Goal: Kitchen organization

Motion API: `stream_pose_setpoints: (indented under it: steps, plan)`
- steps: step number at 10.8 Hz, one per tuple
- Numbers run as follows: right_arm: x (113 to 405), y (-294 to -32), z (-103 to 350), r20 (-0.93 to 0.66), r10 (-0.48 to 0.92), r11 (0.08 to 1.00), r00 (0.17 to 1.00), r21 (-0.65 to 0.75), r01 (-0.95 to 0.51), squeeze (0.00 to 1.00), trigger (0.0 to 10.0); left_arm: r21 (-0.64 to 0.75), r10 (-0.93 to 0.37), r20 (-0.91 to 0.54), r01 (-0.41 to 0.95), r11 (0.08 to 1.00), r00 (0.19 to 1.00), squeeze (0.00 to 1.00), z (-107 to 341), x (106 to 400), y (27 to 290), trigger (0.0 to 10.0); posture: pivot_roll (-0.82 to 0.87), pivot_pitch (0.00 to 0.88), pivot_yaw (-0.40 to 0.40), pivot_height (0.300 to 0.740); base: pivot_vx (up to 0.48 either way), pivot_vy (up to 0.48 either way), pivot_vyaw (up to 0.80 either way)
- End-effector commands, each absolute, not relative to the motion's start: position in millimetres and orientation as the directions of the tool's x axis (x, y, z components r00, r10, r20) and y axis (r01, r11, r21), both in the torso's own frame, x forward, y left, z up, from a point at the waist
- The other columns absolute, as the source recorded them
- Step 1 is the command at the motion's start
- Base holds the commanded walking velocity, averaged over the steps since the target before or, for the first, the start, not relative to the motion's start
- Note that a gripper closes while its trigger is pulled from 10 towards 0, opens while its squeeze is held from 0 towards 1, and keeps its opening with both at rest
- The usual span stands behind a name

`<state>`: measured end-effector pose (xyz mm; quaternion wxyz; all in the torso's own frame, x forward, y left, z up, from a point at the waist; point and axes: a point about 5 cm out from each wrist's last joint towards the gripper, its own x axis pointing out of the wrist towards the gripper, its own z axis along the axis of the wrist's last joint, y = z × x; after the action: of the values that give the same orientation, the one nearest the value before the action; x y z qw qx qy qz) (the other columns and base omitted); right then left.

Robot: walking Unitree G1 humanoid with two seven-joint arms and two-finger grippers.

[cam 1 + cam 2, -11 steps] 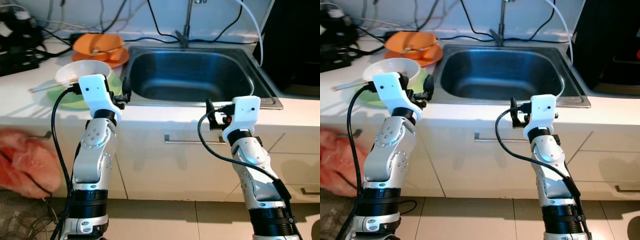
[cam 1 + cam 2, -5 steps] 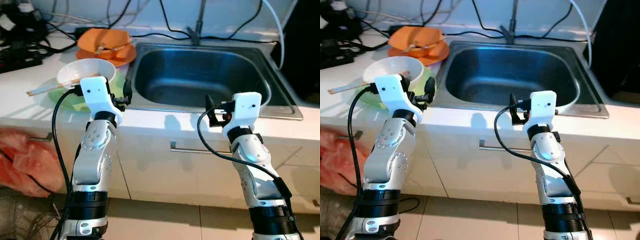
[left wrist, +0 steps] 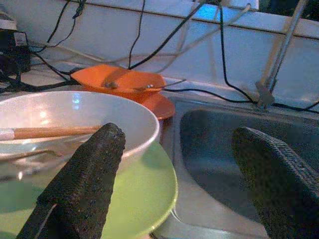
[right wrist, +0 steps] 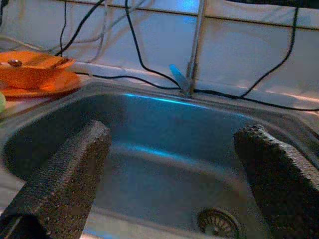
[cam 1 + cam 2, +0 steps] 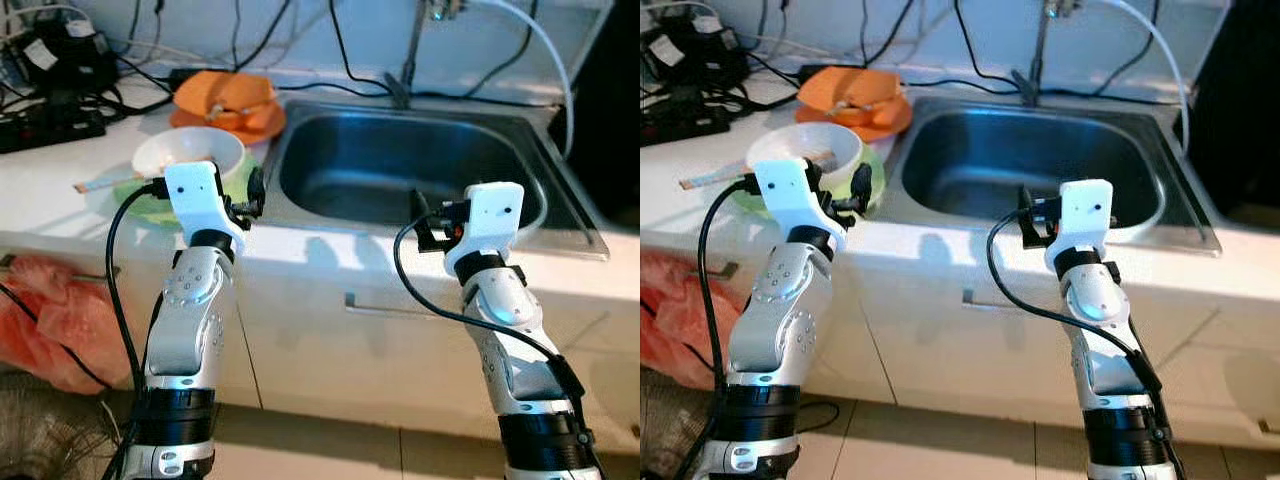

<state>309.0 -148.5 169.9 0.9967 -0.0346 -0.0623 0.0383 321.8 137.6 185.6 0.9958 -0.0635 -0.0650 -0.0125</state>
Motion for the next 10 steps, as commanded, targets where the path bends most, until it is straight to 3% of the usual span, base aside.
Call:
stream_pose_setpoints:
  steps: [1, 5, 10]
  plan:
    - [307.1, -147.6, 174.8, 0.146, 0.09, 0.994, 0.985, -0.078, -0.079, 0.0, 10.0, -0.111, -0.028, 0.106, 0.039, 0.993, 0.994, 0.0, 181.6, 322.2, 135.4, 10.0, 0.11, 0.0, 0.009, 0.74, 0.48, 0.0, 0.0]
    - [306.2, -146.6, 174.8, 0.147, 0.095, 0.993, 0.985, -0.088, -0.083, 0.0, 10.0, -0.074, -0.029, 0.086, 0.036, 0.997, 0.996, 0.0, 178.5, 321.9, 134.2, 10.0, 0.11, 0.0, 0.01, 0.74, 0.442, -0.08, 0.0]
    - [305.2, -144.3, 173.3, 0.146, 0.106, 0.991, 0.984, -0.099, -0.092, 0.0, 10.0, -0.128, -0.019, 0.099, 0.031, 0.991, 0.995, 0.0, 179.4, 320.4, 135.1, 10.0, 0.11, 0.0, 0.01, 0.74, 0.0, 0.0, 0.0]
